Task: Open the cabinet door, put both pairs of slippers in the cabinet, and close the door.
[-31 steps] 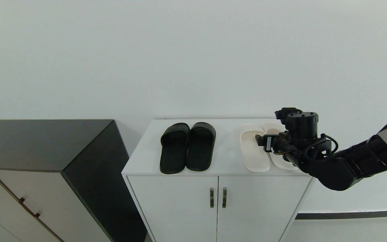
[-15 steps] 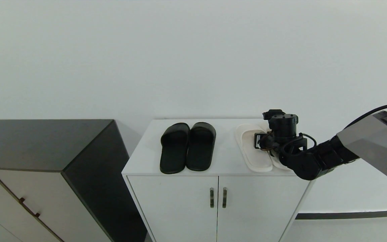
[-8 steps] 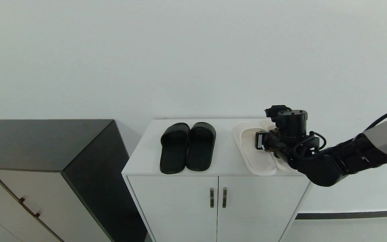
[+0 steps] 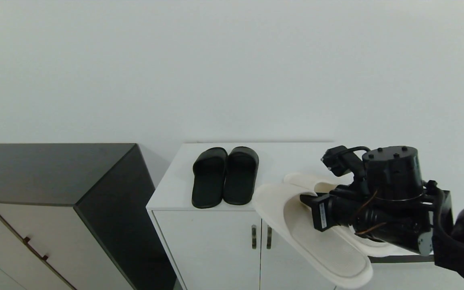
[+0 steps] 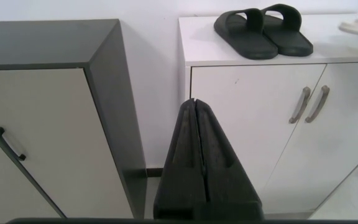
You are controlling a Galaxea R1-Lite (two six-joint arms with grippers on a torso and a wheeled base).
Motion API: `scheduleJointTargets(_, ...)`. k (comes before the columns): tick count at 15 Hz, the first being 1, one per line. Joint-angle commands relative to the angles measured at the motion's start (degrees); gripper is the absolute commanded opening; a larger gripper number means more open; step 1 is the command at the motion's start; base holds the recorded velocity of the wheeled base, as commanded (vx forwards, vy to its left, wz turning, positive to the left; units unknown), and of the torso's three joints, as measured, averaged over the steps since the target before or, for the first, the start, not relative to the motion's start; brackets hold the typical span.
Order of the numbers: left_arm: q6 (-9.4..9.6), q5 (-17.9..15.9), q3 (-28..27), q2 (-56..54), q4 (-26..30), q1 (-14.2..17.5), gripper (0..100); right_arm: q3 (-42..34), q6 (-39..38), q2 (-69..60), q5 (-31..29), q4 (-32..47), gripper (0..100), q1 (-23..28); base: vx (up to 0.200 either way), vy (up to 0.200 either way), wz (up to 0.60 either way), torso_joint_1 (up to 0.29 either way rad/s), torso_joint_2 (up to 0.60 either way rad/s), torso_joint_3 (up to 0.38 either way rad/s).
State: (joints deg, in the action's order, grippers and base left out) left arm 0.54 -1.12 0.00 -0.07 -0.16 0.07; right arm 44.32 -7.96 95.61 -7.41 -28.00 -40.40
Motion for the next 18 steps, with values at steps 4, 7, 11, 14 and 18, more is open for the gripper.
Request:
scheduleJointTargets(4, -0.01, -0.1, 0.0, 0.1, 0.0, 0.0, 0, -2.1, -0.1, -5.9, 0.4, 1.7, 0, -2.1, 0.000, 0.000, 0.00, 0.000, 0.00, 0.000)
scheduleJointTargets(7, -0.01, -0.1, 0.0, 0.1, 0.0, 0.0, 0, -2.6, -0.1, -6.3, 0.4, 1.8, 0, -2.8, -0.067, 0.000, 0.00, 0.001, 0.00, 0.001)
scheduleJointTargets(11, -0.01, -0.1, 0.0, 0.1, 0.0, 0.0, 0, -3.0, 0.0, -6.3, 0.4, 1.9, 0, -2.8, -0.200, 0.000, 0.00, 0.008, 0.00, 0.002)
scheduleJointTargets(14, -0.01, -0.1, 0.0, 0.1, 0.0, 0.0, 0, -4.0, -0.1, -6.3, 0.6, 1.8, 0, -2.4, -0.067, 0.000, 0.00, -0.004, 0.00, 0.002)
scheduleJointTargets(18, -0.10, -0.1, 0.0, 0.1, 0.0, 0.0, 0, -5.4, 0.0, -7.5, 4.1, 1.6, 0, -2.4, 0.000, 0.000, 0.00, 0.000, 0.00, 0.000)
